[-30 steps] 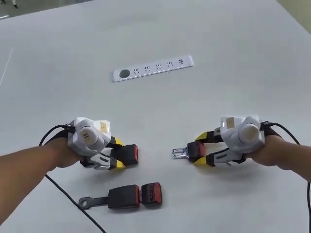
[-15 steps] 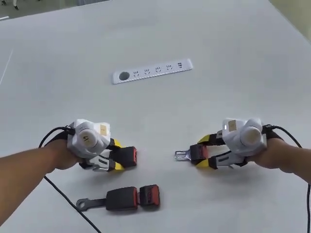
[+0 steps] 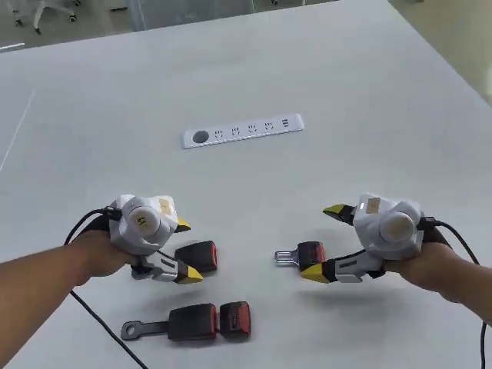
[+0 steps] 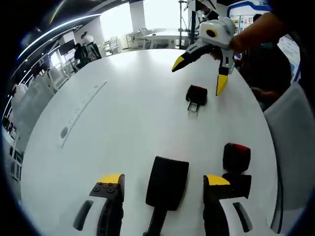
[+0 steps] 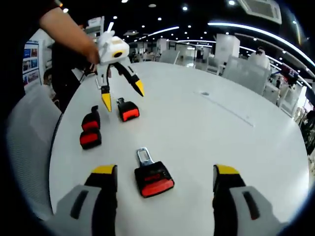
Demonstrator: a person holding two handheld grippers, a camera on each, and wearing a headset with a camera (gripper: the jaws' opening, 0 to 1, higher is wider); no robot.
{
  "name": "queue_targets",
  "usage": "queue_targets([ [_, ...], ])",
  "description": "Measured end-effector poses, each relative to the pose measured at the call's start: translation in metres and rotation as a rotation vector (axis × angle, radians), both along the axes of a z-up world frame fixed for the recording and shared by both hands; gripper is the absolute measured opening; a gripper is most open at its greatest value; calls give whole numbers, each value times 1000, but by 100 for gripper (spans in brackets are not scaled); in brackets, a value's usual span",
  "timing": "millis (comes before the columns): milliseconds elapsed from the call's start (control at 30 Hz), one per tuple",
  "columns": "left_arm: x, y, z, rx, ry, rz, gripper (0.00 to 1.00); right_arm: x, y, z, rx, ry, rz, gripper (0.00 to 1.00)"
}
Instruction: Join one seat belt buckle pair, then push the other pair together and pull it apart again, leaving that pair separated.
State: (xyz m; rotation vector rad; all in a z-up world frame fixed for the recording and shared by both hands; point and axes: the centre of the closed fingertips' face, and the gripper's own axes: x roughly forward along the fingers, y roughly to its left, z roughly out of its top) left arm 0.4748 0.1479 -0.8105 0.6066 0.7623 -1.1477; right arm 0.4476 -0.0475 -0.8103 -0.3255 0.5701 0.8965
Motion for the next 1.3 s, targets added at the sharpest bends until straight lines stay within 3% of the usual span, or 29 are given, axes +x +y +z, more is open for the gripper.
queue_targets([
  [67,-1,0,9,-49,-11,79,77,-1,-3,4,10,-11,-80,84],
  [167,3,4,20,-117,-41,237,93,-6,2,18,113,-48,-195,89],
  [200,1,3,24,-151,-48,255,99,-8,2,18,115,-52,-217,91],
  [233,-3,3,31,-195,-64,291,100,-14,5,19,118,-59,-239,93],
  [267,-6,5,33,-203,-68,313,100,-18,8,19,124,-62,-239,94],
  [333,-13,14,28,-199,-41,376,100,-29,15,18,127,-63,-245,95],
  [400,-17,23,30,-181,-62,422,100,-39,20,18,136,-66,-253,95],
  [500,-21,26,47,-269,-106,488,100,-51,23,19,148,-70,-265,97],
  [600,-29,32,52,-263,-117,499,100,-58,25,25,166,-83,-274,99],
  [700,-38,35,66,-297,-163,524,100,-66,27,31,177,-99,-279,100],
  [767,-47,36,70,-314,-156,536,100,-73,27,34,184,-101,-279,100],
  [867,-62,36,74,-306,-185,532,100,-82,26,40,183,-113,-274,100],
  [967,-74,36,79,-346,-189,564,100,-90,22,44,184,-126,-275,100],
  [1100,-94,38,80,-368,-190,590,100,-102,17,49,183,-129,-276,100],
  [1300,-116,45,82,-370,-206,591,100,-117,8,56,174,-146,-271,100],
])
